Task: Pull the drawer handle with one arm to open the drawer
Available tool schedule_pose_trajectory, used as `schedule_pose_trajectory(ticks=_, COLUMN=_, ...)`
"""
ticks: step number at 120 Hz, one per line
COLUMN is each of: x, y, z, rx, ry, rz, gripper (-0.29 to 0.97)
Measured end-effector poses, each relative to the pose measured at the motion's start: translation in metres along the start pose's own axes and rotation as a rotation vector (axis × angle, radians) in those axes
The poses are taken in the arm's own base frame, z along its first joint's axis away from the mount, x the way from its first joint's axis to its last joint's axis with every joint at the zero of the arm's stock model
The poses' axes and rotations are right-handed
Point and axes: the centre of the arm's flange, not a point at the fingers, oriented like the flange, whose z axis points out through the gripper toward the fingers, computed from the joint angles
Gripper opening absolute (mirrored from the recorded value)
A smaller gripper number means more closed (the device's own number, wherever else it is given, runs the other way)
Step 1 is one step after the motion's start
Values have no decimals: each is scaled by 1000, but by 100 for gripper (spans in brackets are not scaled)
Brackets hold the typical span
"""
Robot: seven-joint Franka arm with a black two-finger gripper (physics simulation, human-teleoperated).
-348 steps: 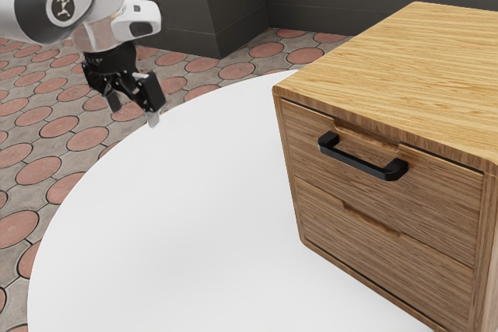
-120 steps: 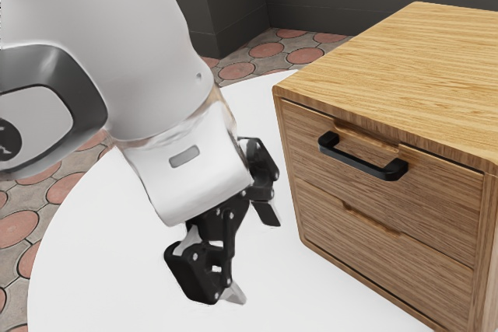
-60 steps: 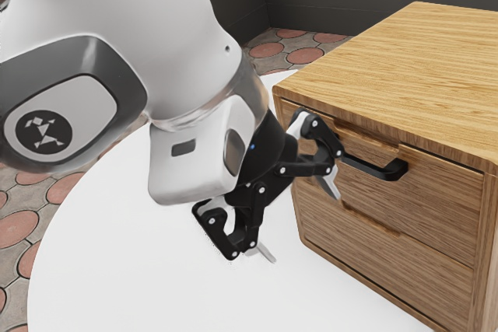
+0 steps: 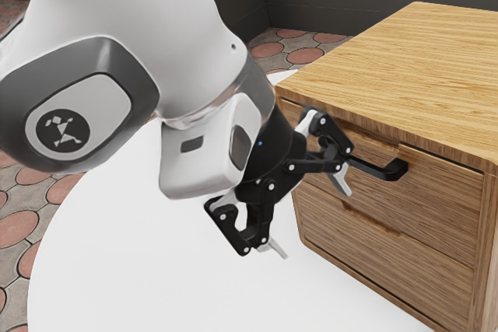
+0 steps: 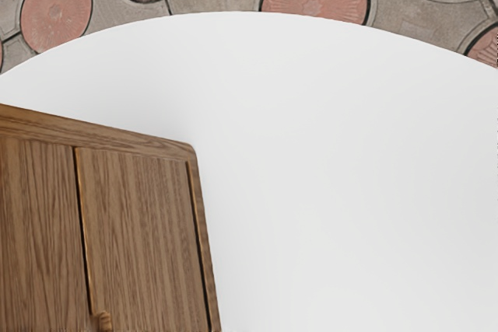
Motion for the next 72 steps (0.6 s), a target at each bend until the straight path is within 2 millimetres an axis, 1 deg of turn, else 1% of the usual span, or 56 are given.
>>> schedule_pose_trajectory(ticks=8, x=-8, y=-2, z=0, rx=5, ry=-5, rz=-29, gripper=68)
schedule_pose_trajectory(ticks=13, x=-15, y=-6, z=3, rx=7, ry=-13, rz=-52, gripper=68)
schedule_pose_trajectory(ticks=18, x=-17, y=-11, z=7, rx=11, ry=-19, rz=-66, gripper=68)
schedule_pose_trajectory(ticks=38, x=-18, y=-21, z=14, rx=32, ry=-32, rz=-101, gripper=68)
schedule_pose_trajectory(ticks=56, x=-18, y=-28, z=12, rx=60, ry=-57, rz=-109, gripper=68)
schedule_pose_trajectory(ticks=72, x=-23, y=-39, z=26, rx=53, ry=-80, rz=-129, gripper=68)
